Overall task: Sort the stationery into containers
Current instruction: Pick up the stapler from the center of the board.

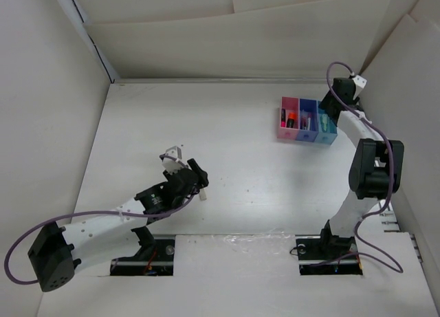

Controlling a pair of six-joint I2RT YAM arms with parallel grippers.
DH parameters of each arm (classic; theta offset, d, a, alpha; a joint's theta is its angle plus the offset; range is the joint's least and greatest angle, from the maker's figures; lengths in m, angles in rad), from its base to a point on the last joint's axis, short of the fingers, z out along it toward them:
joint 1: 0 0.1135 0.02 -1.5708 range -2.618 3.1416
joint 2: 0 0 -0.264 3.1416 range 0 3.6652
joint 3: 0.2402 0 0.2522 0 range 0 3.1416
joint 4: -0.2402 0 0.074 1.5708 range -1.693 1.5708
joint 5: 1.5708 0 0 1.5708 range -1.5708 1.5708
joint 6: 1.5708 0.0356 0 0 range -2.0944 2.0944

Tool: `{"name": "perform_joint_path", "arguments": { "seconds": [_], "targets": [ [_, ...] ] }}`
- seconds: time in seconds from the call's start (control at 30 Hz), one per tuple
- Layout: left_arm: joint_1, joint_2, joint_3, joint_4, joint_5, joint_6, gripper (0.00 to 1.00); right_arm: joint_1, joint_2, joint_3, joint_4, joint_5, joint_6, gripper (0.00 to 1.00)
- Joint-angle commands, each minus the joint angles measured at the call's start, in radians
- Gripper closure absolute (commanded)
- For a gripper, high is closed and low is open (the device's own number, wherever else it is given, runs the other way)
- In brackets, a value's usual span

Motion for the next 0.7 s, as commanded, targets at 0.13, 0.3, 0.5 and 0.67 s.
{"name": "perform_joint_path", "arguments": {
  "seconds": [0.13, 0.3, 0.5, 0.67],
  "targets": [
    [0.031, 0.029, 0.021, -0.013, -0.024, -0.002, 0.53, 0.058, -0.311, -0.101, -0.025, -0.055, 0.043, 0.40],
    [0.031, 0.051, 0.000, -0.052, -0.036, -0.057, 0.59, 0.139, -0.581, -0.260, -0.016, -0.165, 0.043, 0.42],
    [0.040, 0.107, -0.018, -0.043, -0.049, -0.106, 0.65, 0.226, -0.809, -0.409, -0.030, -0.258, 0.020, 0.42],
    [0.063, 0.184, -0.009, -0.072, -0.083, -0.156, 0.55, 0.350, -0.871, -0.450, -0.071, -0.269, -0.001, 0.42]
  ]
}}
